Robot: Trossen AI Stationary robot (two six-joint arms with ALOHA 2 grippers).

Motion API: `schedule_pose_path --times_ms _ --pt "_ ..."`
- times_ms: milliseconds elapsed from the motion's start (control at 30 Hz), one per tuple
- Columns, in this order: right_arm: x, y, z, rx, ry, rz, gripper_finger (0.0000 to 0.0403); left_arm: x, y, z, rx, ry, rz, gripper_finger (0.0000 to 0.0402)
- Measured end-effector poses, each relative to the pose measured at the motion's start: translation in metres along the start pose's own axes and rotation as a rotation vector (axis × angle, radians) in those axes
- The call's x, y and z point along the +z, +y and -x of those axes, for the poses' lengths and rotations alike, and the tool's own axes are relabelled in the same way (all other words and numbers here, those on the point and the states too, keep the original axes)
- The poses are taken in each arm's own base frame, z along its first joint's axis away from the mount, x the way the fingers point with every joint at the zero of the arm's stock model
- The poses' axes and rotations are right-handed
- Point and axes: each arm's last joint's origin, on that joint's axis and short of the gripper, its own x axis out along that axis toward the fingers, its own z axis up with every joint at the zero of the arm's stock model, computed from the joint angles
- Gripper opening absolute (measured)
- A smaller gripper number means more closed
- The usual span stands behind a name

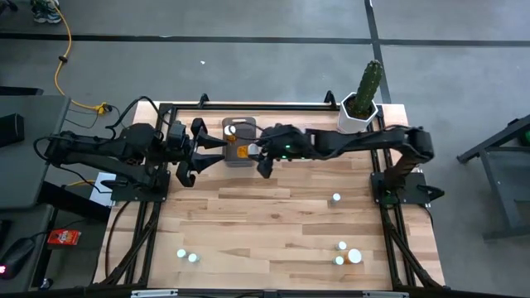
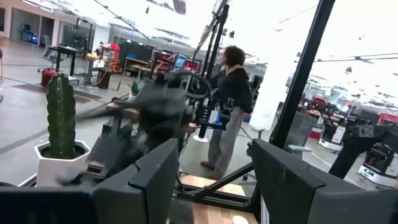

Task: Pick and place medicine bottles into bin by pill shape (circle, oval)
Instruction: Put the top orange capsule bottle into the black bin

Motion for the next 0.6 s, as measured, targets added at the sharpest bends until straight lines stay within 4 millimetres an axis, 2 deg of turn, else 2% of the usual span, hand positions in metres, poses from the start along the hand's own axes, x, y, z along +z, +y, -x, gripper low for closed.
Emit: schedule_pose_path --times_ms 133,300,467,600 --pt "-0.012 -0.006 -0.028 -0.025 0.056 -0.001 0.0208 0.000 0.000 0.000 0.001 0.000 0.000 0.0195" --pt "-0.029 -0.014 -0.053 -0.054 0.121 -0.010 0.0208 0.000 0.000 0.000 0.003 -0.002 0.000 0.0195" --pt "-0.039 -0.028 -0.068 -0.119 0.149 -0.077 0.0208 0.000 0.000 0.000 0.007 -0.004 0.000 0.0195" --pt "-0.041 -0.040 -0.072 -0.160 0.162 -0.150 0.0208 0.000 0.000 0.000 0.006 -0.005 0.000 0.0195"
